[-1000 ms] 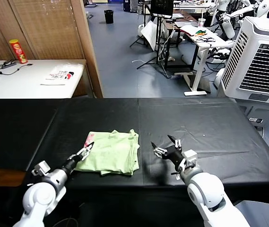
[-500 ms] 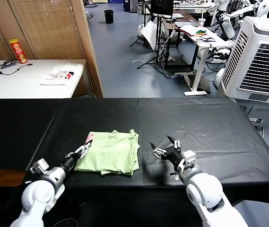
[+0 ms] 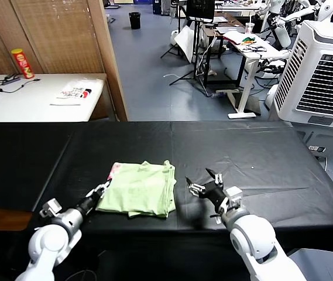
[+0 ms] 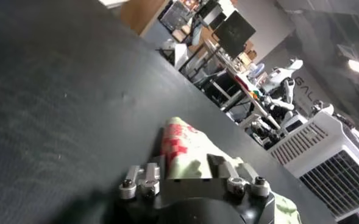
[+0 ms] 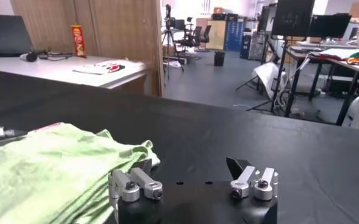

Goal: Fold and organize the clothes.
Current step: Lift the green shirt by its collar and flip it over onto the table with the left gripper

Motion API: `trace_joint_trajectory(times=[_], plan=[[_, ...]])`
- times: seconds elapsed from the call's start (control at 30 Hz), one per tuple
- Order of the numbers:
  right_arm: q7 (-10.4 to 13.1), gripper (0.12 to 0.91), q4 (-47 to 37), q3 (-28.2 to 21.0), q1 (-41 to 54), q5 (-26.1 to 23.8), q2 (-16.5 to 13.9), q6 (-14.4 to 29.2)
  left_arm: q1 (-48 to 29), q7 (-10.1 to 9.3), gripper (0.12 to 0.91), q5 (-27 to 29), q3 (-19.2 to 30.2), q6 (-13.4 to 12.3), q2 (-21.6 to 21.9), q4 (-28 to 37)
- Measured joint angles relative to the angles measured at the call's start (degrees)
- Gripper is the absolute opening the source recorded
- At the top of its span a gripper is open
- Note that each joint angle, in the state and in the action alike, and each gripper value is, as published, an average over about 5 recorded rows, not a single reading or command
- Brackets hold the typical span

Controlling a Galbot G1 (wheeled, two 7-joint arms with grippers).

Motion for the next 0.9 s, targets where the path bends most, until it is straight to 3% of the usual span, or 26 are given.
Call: trace_joint_trajectory(times=[0.13,0.5,0.7,0.9], plan=[[0.1,0.798,0.18,0.17,-0.26,-0.23,0.12,0.0,0.2,-0.72,0.131,0.74,-0.14,0.03,0.18,-0.68],[1.34,0.798,-0.15,0.66,-1.44,-3.99,0.38,-0.82,1.07,-5.6,0.131,14.46,-2.05,0.37,3.09,-4.43],[2.03,0.798,-0.75,-0.27,-0.84,-4.41,0.98,-0.94,3.48,-7.45,0.131,19.89,-5.99,1.8,8.48,-7.15],[2.06,0.798,-1.4,-0.79,-0.19,-4.27,1.33,-0.93,6.09,-7.86,0.131,22.39,-11.73,2.89,17.21,-10.18]])
